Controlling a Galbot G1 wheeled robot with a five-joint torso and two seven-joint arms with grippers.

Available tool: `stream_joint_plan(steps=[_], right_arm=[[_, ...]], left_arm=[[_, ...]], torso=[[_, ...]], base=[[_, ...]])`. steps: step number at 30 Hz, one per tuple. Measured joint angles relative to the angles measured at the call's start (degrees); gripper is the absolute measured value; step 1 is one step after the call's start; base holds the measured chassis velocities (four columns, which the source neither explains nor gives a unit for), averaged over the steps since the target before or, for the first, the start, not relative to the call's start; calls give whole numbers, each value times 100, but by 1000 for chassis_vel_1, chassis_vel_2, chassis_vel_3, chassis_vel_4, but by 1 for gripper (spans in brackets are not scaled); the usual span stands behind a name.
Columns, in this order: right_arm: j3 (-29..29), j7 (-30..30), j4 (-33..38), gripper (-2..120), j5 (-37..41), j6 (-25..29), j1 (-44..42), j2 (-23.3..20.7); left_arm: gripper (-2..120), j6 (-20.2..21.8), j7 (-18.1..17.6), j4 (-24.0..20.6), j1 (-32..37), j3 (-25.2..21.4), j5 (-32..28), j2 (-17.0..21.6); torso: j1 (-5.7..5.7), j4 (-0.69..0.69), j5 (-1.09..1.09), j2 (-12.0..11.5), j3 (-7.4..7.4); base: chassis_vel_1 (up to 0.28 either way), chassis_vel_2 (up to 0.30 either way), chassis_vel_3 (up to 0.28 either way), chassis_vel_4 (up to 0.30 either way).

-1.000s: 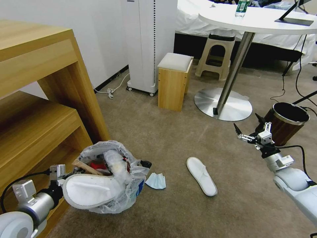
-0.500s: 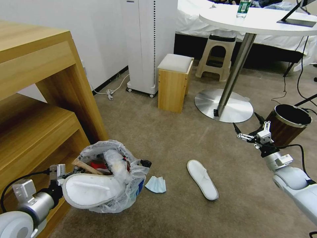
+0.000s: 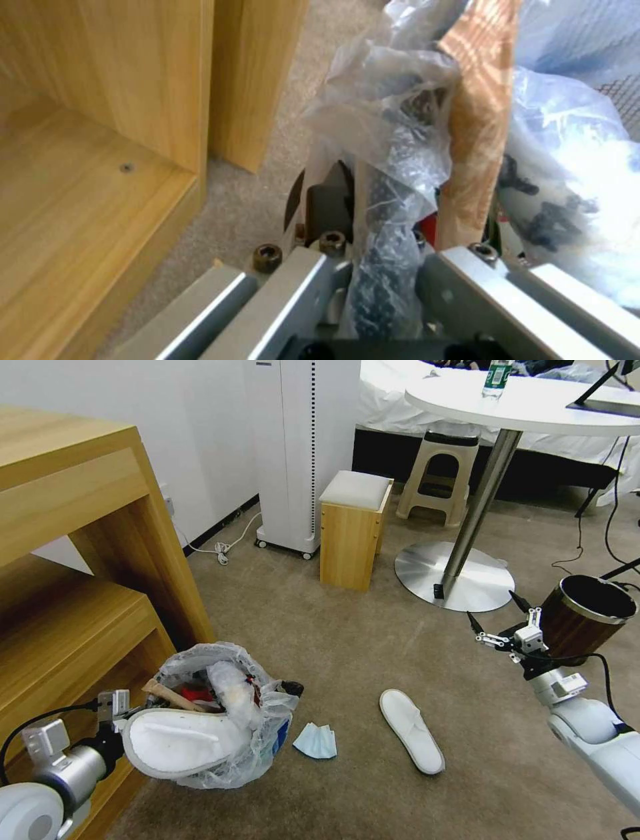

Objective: Pick up the trash bin and place the garbage on the floor into it.

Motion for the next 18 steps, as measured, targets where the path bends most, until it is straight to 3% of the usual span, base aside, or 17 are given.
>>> stream_joint_plan(steps=[7, 18], right_arm=[[-104, -101, -96, 100, 34, 50, 60, 25], [5, -233, -218, 100, 55, 183, -6, 62]], left_arm=[[0, 255, -401, -192, 272, -60, -374, 97], [0, 177, 41, -170, 420, 60, -33, 152]], torso=[[0, 0, 3, 0, 0], [0, 0, 1, 0, 0]], base=[[-64, 51, 63, -53], [-59, 63, 46, -57]])
